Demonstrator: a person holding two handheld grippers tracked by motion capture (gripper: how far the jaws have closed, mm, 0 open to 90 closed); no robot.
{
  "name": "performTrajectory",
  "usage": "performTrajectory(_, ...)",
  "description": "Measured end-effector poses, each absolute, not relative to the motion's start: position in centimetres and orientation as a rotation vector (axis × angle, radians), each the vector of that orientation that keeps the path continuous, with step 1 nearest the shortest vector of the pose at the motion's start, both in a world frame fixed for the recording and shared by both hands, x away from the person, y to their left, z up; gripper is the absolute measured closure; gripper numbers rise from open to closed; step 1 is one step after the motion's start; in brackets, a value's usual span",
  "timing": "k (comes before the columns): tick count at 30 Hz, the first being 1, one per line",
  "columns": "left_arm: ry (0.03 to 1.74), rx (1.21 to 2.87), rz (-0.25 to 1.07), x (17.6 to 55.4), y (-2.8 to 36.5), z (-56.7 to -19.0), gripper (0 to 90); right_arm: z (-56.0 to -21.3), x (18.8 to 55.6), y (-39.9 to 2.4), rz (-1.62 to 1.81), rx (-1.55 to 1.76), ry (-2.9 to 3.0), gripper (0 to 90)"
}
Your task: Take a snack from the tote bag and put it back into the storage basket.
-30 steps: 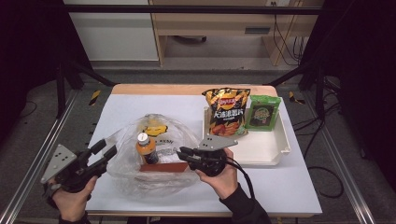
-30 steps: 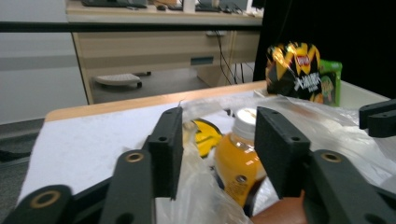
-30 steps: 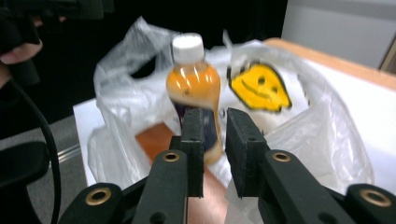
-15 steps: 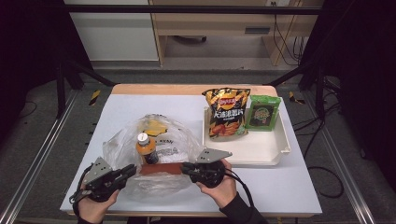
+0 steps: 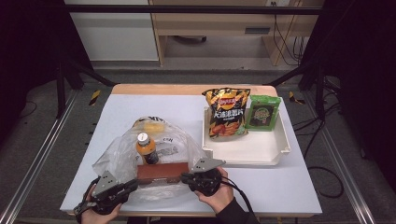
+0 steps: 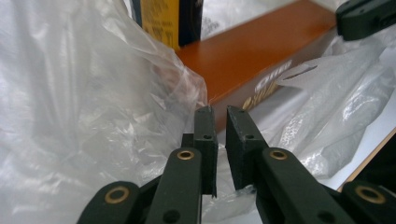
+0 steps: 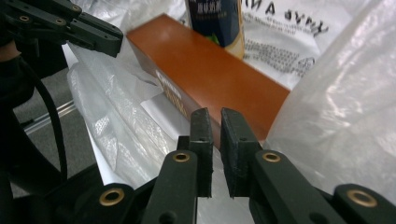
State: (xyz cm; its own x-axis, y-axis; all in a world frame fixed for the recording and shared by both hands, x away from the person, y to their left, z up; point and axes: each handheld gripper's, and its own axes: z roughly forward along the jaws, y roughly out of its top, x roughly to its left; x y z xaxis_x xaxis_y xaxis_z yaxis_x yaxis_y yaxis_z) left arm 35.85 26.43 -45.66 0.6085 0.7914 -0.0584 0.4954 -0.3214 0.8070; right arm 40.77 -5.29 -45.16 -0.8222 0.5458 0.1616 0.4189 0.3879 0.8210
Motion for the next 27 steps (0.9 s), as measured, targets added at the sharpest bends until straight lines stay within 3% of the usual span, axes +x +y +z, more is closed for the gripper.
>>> performTrajectory(13,1.128,2.041,0.422,36.8,26.9,-47.5,79.1,-47.6,40.8,-6.0,1.313,0.949,2.544,85.5)
performTrajectory(22,1.106,2.044,0.418,37.4,26.9,-48.2,76.4,-48.7,41.1,-7.0,1.270,1.053,2.525,86.6)
performTrajectory(27,1.093,2.043,0.421,37.4,26.8,-48.2,73.9,-48.9,40.8,-7.1,1.300,1.017,2.509,81.4)
